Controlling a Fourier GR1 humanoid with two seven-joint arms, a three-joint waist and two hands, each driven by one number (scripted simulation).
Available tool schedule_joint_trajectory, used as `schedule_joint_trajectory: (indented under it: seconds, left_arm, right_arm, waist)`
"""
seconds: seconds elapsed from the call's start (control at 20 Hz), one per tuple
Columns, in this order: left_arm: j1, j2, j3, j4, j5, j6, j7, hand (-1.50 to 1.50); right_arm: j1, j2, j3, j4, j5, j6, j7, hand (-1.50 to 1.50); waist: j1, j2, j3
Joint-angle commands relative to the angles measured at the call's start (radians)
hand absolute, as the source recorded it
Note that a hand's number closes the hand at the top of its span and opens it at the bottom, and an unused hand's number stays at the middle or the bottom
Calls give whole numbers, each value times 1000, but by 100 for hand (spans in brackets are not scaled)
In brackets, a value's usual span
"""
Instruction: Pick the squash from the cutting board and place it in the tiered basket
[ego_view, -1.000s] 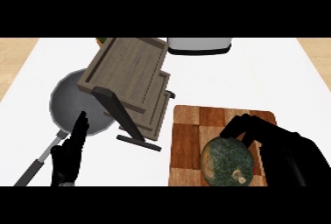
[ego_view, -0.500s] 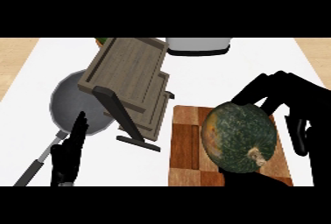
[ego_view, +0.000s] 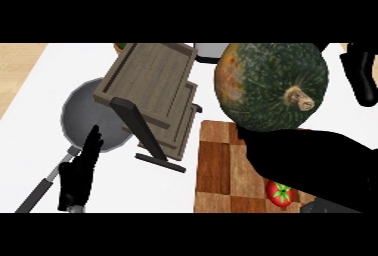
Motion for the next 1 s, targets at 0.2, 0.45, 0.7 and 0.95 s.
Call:
schedule_joint_trajectory:
  seconds: [0.2,0.45,0.7,0.95]
  left_arm:
    - [5,-30,-25,54,-33,26,18,0]
    - [18,-26,-34,50,-24,-4,-3,0]
    - [-40,-35,-14,85,-20,4,21,0]
    - [2,-28,-25,28,-28,2,33,0]
  right_arm:
    - [-339,8,-131,315,-64,72,223,150]
    - [-431,8,-156,537,-50,17,150,150]
    - [-426,8,-155,634,-44,-37,111,150]
    - [-387,8,-111,738,-1,-148,75,150]
  waist:
    - [16,12,-2]
    - [31,22,-1]
    - [17,26,0]
    - [29,26,1]
